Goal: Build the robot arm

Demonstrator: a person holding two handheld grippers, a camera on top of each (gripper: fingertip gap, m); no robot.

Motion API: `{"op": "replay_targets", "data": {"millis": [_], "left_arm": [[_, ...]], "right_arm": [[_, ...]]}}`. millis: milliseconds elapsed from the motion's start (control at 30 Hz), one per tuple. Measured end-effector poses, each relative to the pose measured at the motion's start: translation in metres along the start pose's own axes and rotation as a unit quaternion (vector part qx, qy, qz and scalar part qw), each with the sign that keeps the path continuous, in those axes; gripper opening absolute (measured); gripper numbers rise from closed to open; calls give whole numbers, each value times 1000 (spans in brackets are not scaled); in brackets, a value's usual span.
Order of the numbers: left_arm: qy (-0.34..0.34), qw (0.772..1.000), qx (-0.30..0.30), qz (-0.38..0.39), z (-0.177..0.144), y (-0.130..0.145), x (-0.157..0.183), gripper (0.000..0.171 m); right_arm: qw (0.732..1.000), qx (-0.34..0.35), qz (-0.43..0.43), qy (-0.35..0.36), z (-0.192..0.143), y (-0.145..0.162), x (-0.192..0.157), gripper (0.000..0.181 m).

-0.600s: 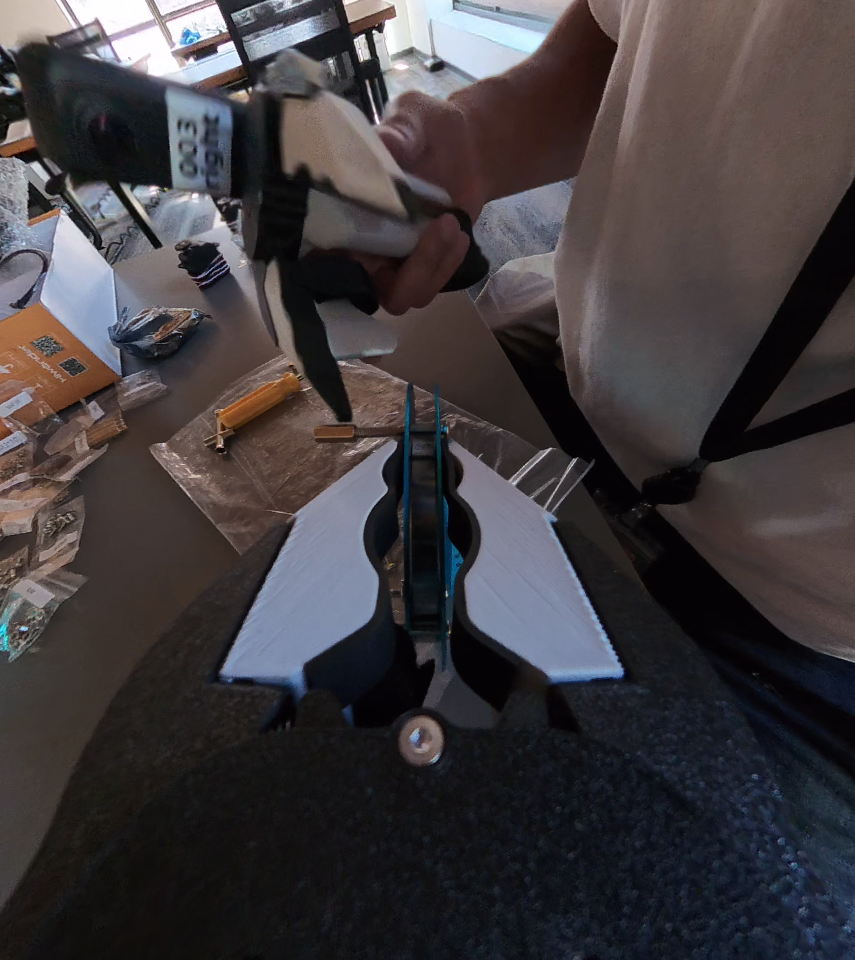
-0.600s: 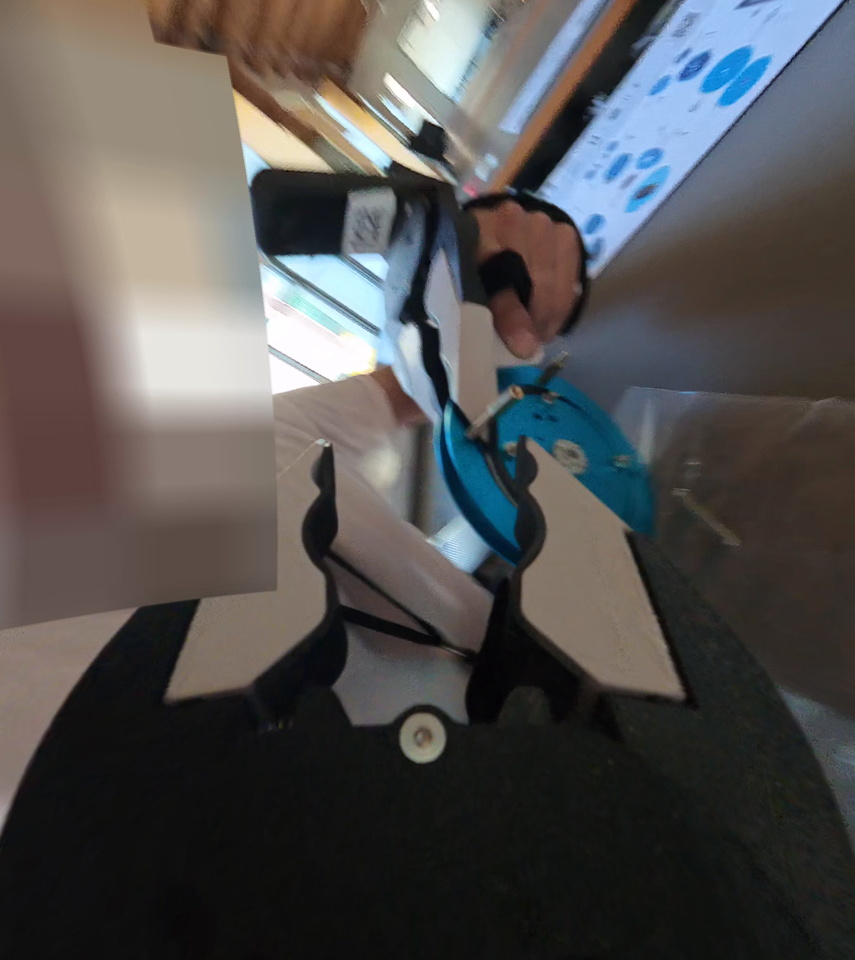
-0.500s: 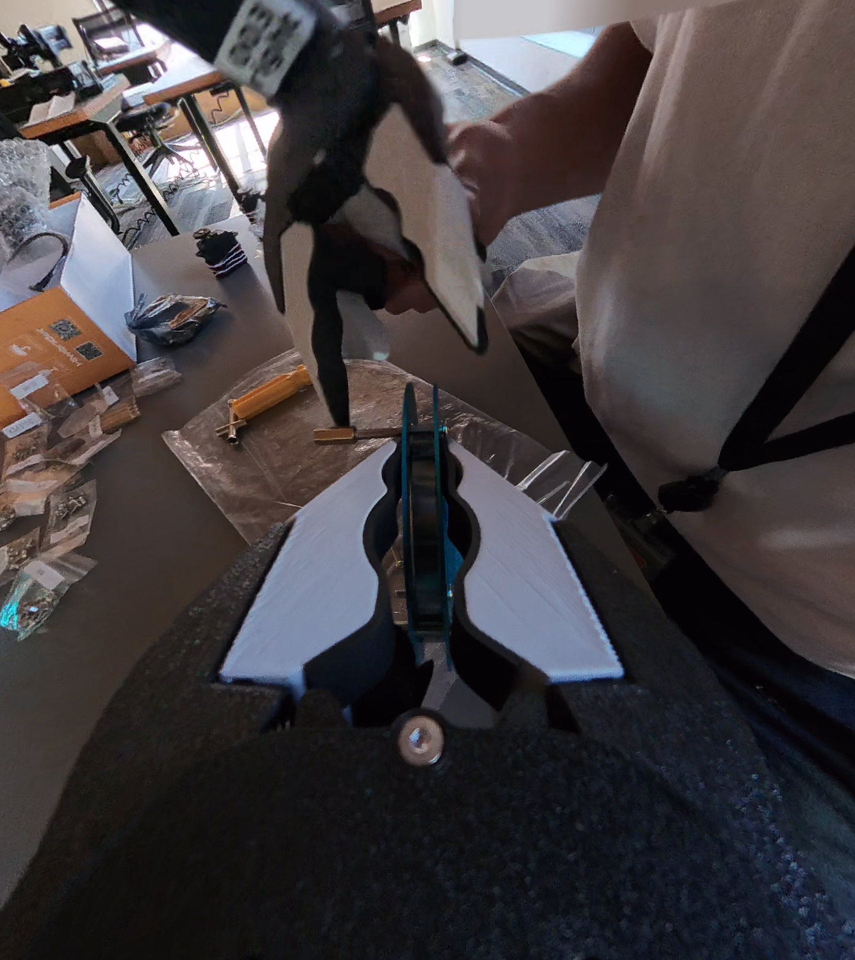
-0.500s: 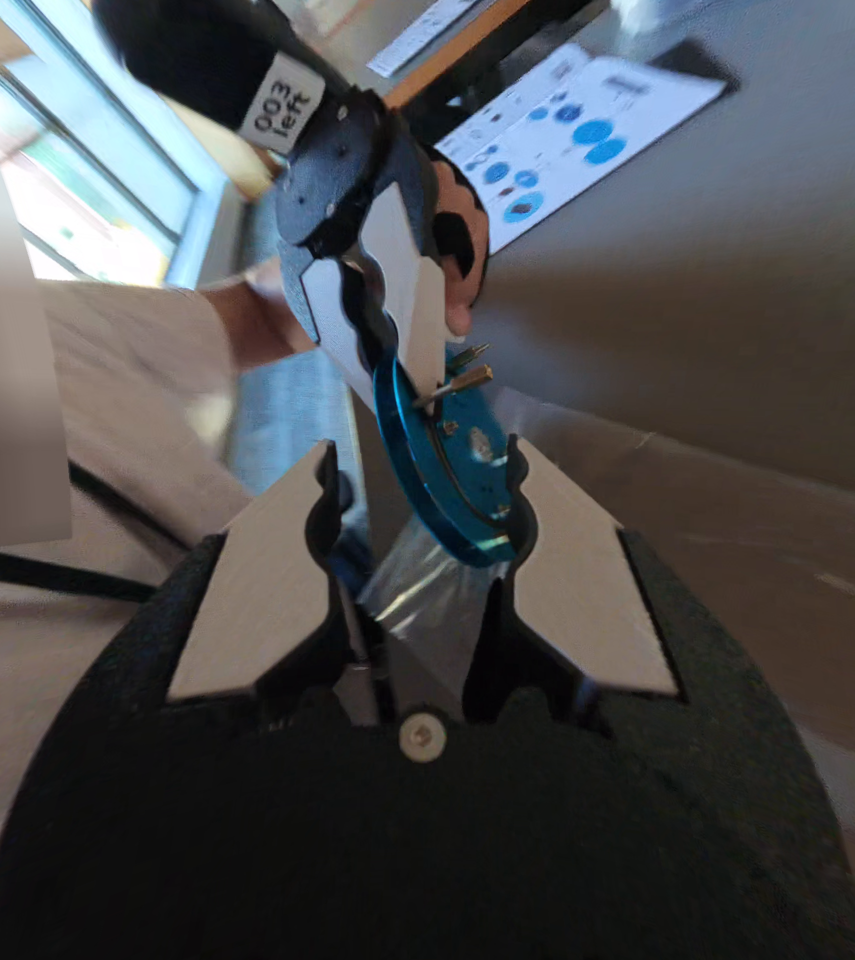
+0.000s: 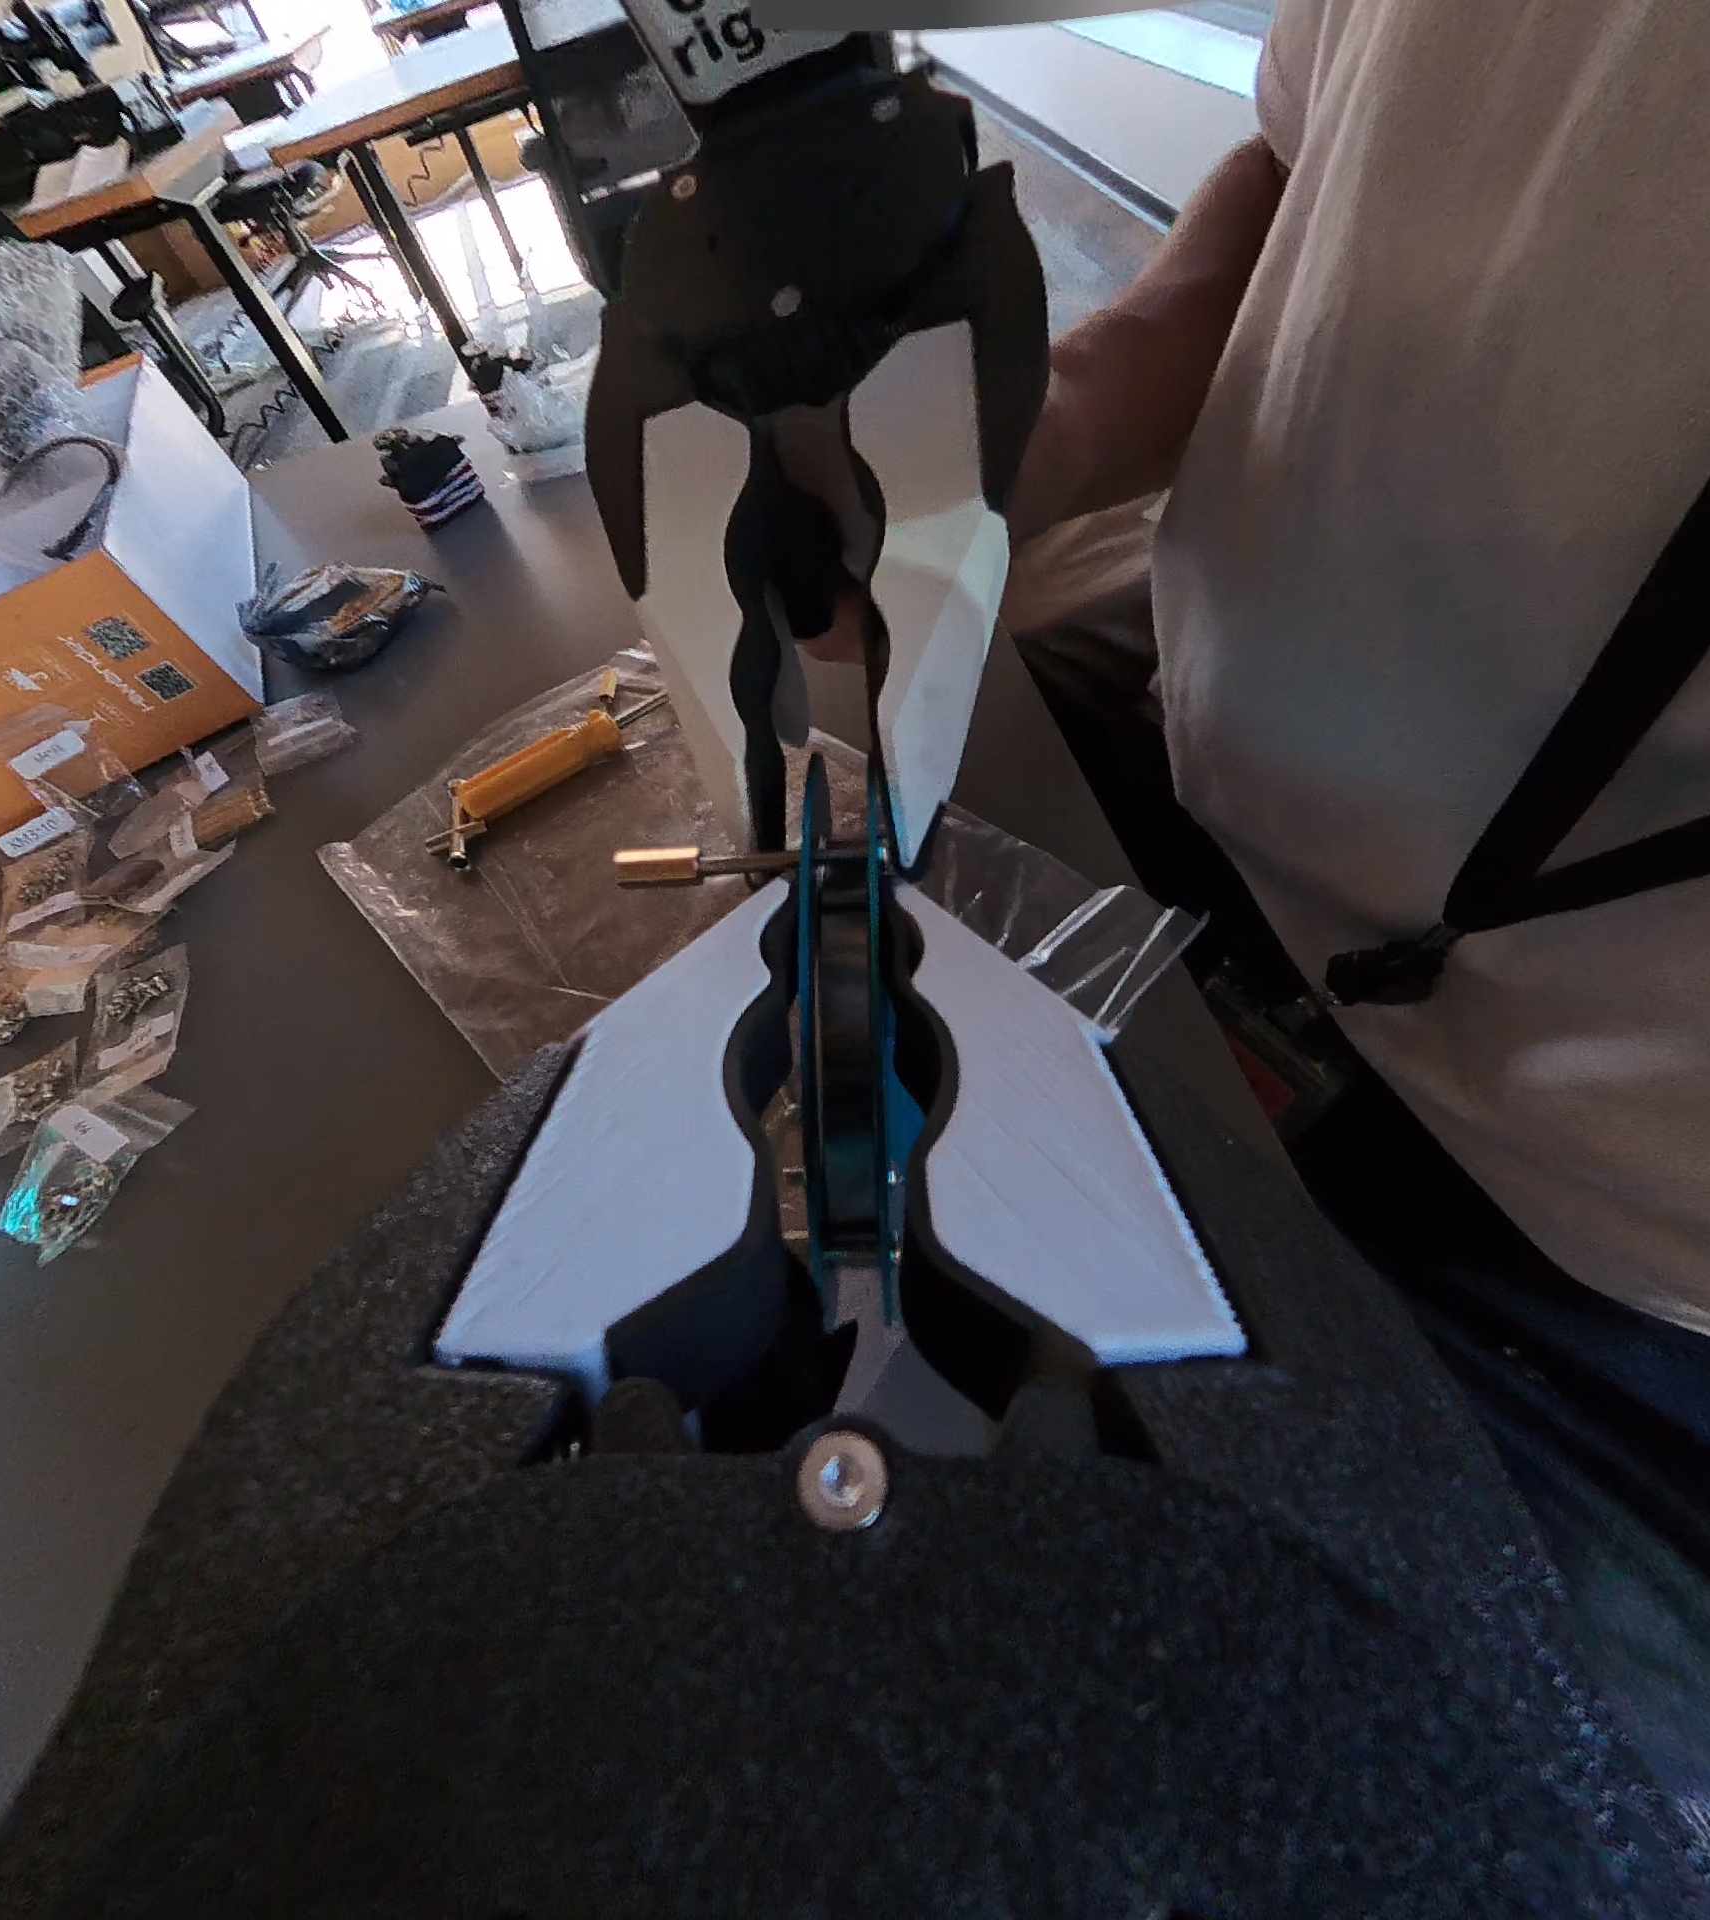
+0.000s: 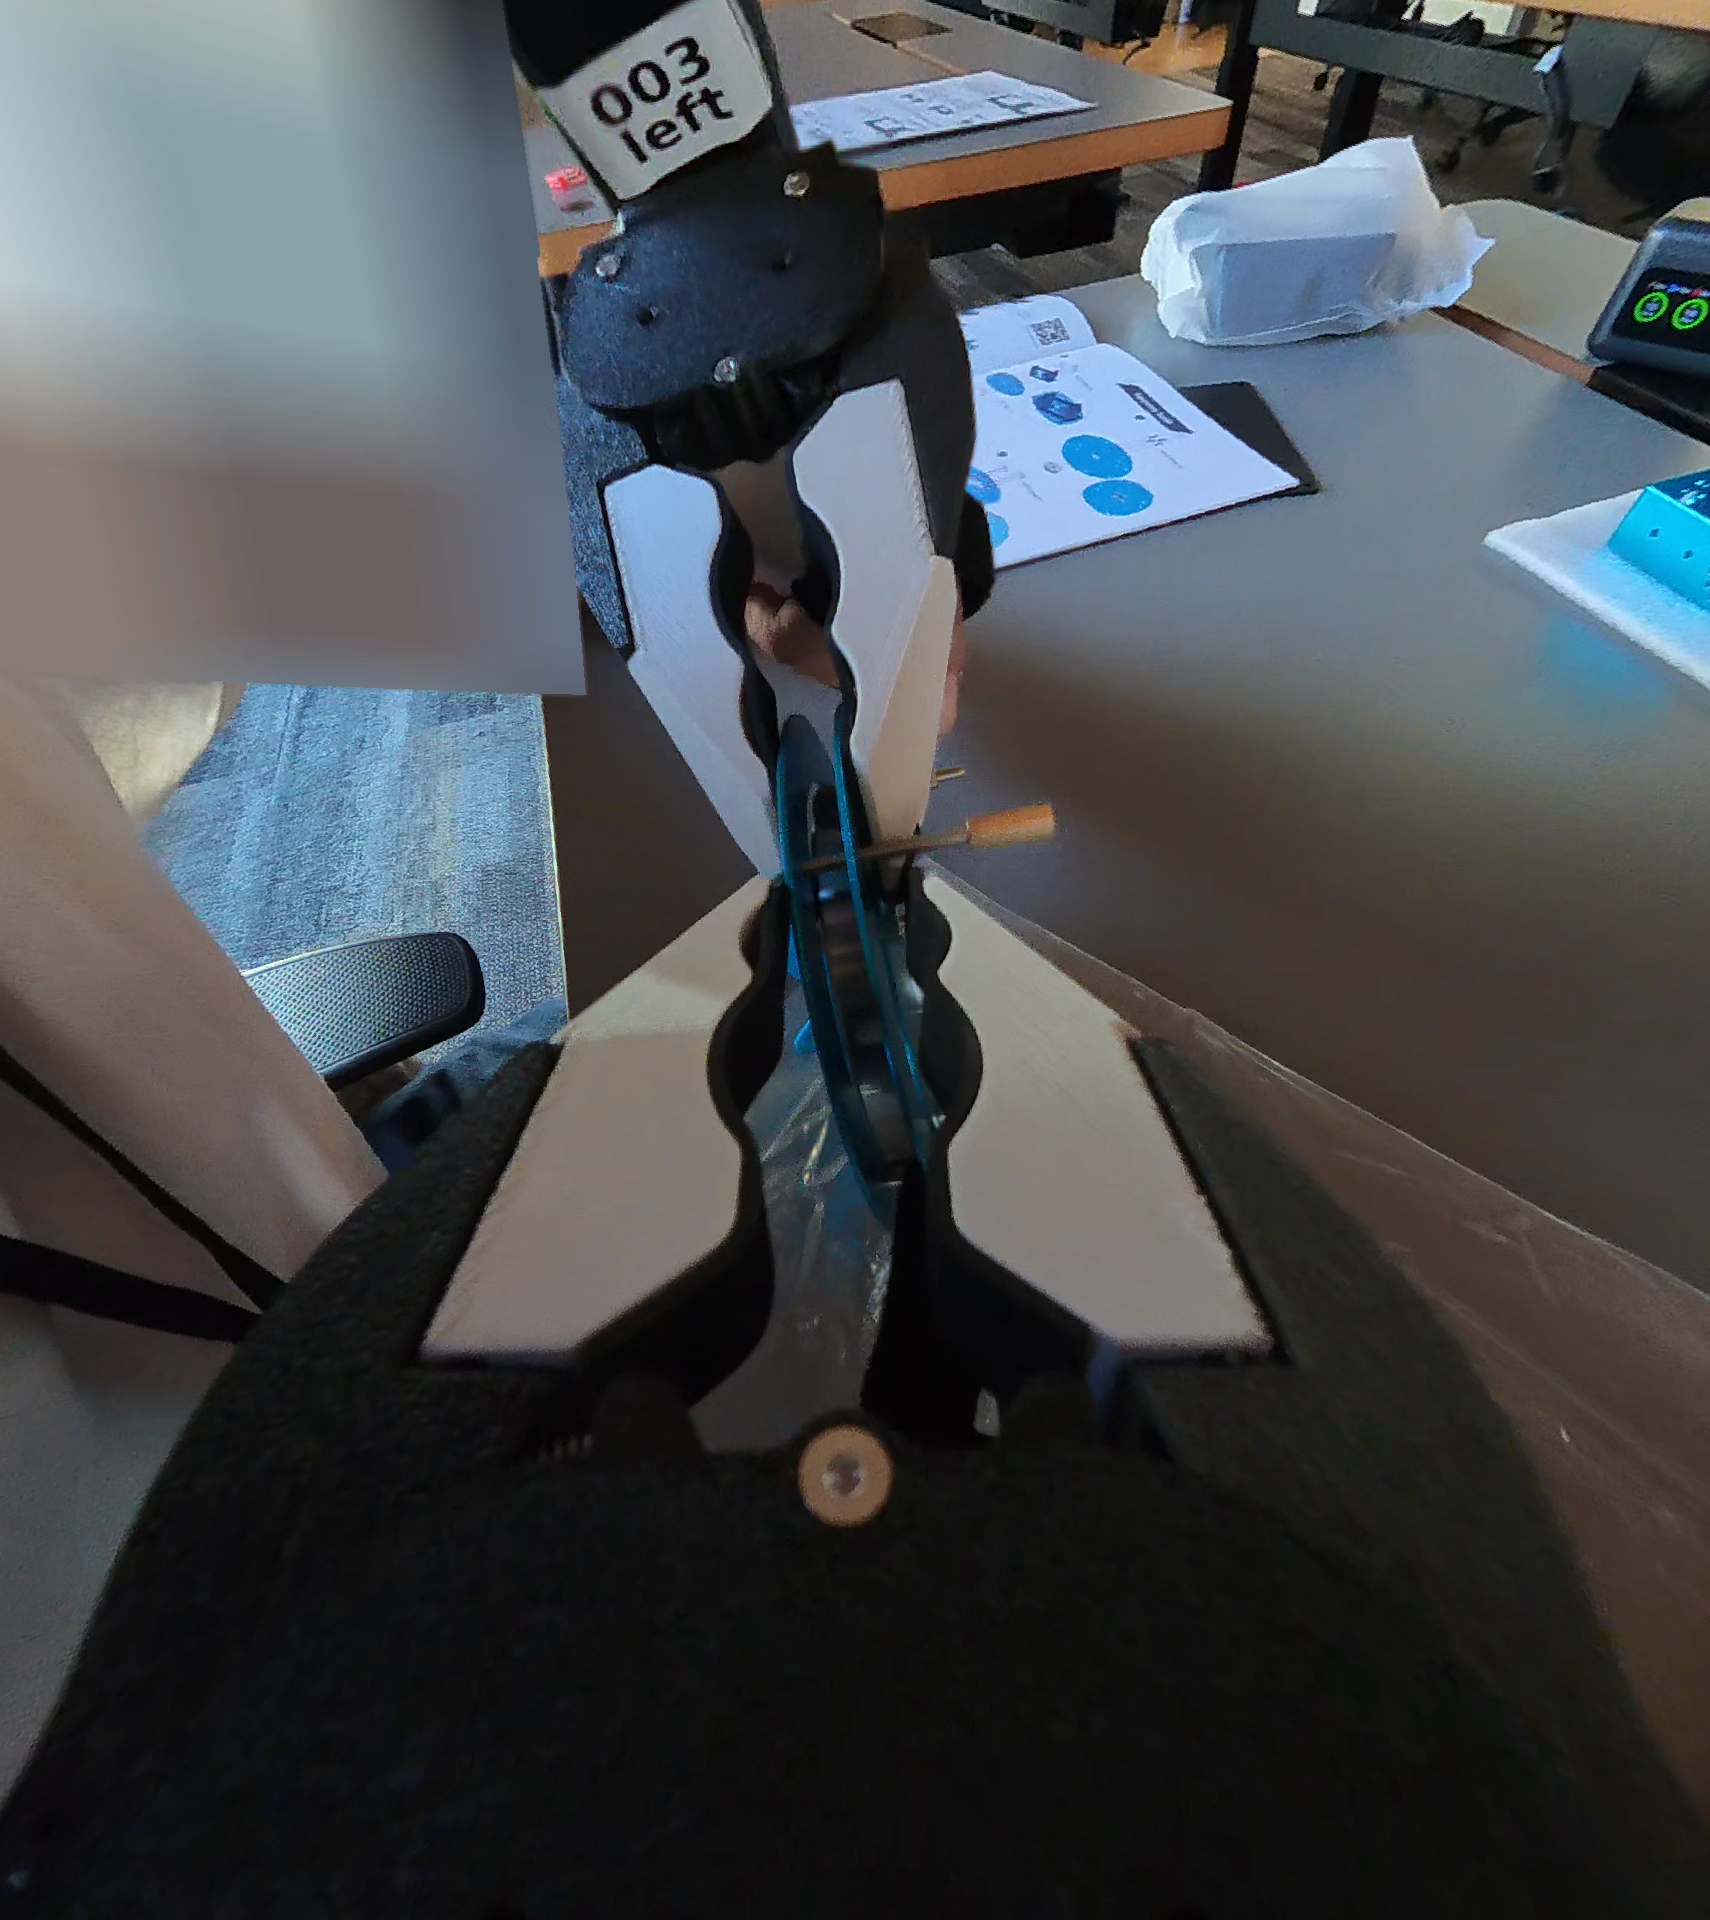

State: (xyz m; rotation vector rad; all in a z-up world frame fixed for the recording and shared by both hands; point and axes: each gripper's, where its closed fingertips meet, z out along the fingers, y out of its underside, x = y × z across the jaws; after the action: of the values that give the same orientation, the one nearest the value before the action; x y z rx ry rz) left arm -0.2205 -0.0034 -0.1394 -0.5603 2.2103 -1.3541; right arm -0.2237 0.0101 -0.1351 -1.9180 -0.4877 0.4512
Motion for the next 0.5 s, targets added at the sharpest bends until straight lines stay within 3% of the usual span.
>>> {"op": "replay_targets", "data": {"millis": [200, 300, 500], "left_arm": [[16, 999, -19, -23, -8, 4, 0, 15], [-19, 999, -37, -4, -16, 10, -13, 21], [-38, 998, -40, -27, -18, 9, -15, 13]], "right_arm": [[1000, 4, -20, -5, 4, -2, 2, 15], [999, 9, -31, 4, 1, -1, 9, 11], [999, 14, -29, -29, -3, 0, 10, 13]]}}
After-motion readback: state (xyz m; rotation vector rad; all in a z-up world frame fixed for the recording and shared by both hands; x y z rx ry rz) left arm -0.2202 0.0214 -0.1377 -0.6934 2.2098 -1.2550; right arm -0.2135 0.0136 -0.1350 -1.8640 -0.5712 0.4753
